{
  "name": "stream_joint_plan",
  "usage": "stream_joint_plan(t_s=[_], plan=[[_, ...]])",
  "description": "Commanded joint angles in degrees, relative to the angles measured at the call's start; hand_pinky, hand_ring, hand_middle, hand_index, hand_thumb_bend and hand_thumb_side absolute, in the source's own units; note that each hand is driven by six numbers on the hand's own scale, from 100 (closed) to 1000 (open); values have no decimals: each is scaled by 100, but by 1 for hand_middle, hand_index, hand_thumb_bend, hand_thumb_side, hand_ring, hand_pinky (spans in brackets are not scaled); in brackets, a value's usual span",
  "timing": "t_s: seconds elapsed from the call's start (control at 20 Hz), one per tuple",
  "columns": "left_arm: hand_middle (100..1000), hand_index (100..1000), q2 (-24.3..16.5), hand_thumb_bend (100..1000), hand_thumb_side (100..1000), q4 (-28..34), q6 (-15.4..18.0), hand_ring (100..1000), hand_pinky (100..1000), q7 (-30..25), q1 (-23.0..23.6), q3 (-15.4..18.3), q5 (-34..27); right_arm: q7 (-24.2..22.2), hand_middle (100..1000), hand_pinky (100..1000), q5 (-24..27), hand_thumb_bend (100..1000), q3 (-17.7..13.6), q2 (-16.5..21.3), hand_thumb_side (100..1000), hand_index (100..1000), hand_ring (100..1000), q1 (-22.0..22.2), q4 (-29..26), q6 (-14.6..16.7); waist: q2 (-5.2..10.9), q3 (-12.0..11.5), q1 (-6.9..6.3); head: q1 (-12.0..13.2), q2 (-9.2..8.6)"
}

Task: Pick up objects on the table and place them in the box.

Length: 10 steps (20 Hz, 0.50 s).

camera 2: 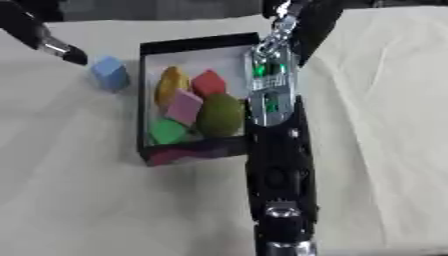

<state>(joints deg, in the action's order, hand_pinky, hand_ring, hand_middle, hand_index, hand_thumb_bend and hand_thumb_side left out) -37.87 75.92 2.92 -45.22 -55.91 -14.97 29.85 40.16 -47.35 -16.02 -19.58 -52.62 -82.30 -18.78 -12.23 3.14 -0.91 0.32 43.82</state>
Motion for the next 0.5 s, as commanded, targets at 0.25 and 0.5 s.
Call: stream_joint_plan(t_s=[0.25,0.5], plan=[[787,884,20,879,522,-601,-430,857,824,154,-194,2,670,57,741,828,36,100,4,54,710,818,729,-188,58,-52,-40,10,67,18,-89],[769,862,188,904,536,-1015,-809,848,822,299,-286,-44,1106,79,741,829,61,100,8,54,713,818,729,-167,61,-39,-43,37,53,13,-134]])
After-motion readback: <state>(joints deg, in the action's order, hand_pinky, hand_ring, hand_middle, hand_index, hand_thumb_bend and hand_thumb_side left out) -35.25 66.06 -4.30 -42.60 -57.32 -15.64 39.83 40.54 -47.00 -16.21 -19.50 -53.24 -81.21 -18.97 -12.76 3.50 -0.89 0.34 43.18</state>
